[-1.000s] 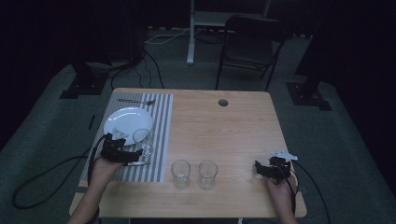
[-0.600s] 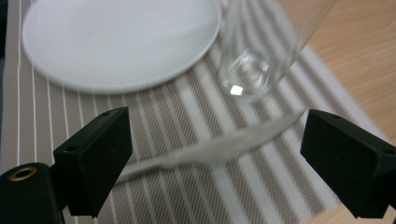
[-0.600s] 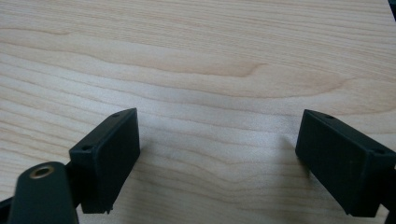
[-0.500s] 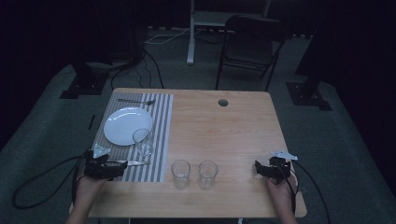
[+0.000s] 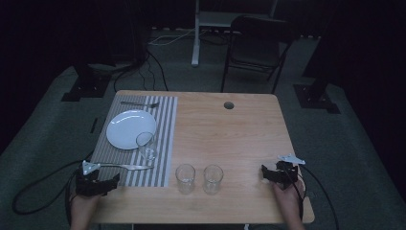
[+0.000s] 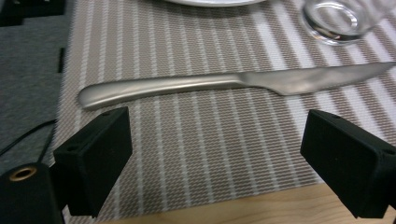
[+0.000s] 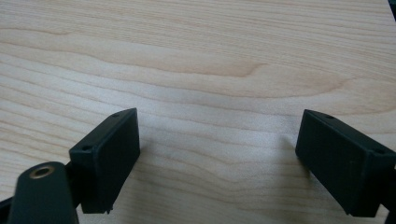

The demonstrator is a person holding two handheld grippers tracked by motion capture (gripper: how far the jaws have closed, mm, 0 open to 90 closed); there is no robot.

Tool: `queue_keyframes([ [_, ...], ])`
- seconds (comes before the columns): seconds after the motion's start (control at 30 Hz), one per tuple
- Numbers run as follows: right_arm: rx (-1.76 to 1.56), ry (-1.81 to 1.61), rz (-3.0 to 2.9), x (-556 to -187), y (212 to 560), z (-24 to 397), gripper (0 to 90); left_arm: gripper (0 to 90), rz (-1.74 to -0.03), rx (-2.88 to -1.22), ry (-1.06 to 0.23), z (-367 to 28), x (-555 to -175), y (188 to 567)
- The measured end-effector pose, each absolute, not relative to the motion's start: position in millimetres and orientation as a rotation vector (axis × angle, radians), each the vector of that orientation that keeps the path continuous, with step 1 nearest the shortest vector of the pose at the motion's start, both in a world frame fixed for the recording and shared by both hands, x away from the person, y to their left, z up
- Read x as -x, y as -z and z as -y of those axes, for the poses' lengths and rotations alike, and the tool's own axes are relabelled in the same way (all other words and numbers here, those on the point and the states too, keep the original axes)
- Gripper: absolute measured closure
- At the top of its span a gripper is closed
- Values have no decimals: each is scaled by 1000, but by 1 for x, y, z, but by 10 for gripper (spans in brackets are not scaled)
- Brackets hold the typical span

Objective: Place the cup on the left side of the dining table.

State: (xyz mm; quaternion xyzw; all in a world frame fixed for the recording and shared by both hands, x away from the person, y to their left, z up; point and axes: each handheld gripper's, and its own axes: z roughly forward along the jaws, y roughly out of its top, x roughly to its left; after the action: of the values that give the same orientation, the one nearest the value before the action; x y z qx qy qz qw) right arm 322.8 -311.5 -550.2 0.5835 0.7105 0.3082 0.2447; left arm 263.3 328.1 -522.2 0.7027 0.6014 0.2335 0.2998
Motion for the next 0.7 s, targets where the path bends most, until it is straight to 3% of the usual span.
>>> queue_keyframes([
  [0.7,-1593,-841,-1940,-323,550,312,133,97,-1674,-1830,-705,-323,-252,546],
])
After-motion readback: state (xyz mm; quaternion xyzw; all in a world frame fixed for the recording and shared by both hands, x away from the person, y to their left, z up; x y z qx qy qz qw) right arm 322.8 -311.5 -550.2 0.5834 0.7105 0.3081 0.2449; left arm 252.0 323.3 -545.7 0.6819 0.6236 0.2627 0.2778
